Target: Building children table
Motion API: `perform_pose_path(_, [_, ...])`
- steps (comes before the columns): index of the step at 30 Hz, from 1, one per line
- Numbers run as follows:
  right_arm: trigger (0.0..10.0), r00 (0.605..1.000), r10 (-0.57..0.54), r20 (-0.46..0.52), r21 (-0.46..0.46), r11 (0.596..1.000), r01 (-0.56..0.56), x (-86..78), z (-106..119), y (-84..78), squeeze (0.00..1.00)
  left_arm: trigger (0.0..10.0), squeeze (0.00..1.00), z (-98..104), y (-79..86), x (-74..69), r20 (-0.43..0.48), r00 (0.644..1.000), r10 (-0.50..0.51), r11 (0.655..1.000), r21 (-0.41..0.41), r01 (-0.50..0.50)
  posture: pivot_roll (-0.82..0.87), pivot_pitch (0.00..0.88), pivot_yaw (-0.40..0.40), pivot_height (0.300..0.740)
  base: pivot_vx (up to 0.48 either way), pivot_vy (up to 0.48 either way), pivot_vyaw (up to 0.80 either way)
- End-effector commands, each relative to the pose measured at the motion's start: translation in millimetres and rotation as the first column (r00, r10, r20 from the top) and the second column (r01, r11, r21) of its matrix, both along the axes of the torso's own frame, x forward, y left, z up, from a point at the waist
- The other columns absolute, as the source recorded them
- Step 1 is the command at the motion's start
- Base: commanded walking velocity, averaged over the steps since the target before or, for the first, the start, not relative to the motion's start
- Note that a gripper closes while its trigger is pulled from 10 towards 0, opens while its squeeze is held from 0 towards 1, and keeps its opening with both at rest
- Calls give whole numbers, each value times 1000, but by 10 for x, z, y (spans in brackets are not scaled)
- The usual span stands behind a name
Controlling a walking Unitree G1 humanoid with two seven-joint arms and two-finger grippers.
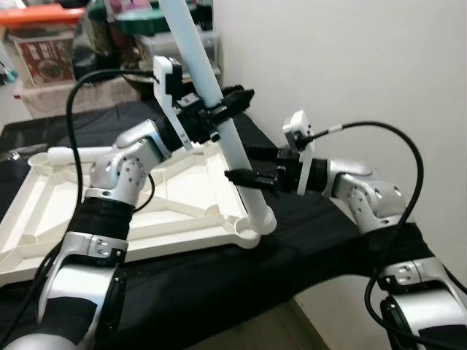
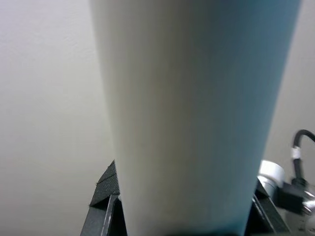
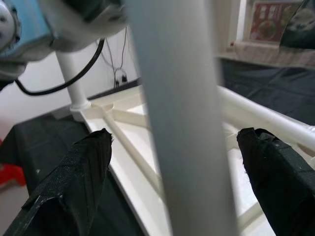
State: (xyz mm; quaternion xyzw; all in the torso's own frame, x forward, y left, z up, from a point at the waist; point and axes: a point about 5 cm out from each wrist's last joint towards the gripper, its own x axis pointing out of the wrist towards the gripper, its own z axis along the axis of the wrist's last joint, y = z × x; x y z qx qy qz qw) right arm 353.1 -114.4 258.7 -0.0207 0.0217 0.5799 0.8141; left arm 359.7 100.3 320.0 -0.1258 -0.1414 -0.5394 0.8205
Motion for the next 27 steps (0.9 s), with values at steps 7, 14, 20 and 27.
perform_pose_path(7, [10000, 996, -48, -81, -160, 987, 34, 80, -134, 200, 0, 10000, 0, 113, -86, 37, 45, 999, -6, 1000, -7, 6, 96, 11, -5, 740, 0, 0, 0])
perform_pose_path(14, [10000, 986, -119, -116, -206, 974, 93, 155, -177, 252, 0, 10000, 0, 102, -114, 55, 49, 999, -7, 1000, -7, 7, 91, 0, -3, 740, 0, 0, 0])
perform_pose_path(20, [10000, 981, -147, -124, -221, 968, 117, 180, -193, 262, 0, 10000, 0, 108, -117, 66, 50, 999, -4, 1000, -10, 5, 90, 0, -4, 740, 0, 0, 0])
perform_pose_path(27, [10000, 981, -161, -110, -218, 967, 134, 220, -147, 310, 0, 10000, 0, 112, -125, 85, 56, 998, -4, 1000, -11, 5, 88, 0, -5, 740, 0, 0, 0])
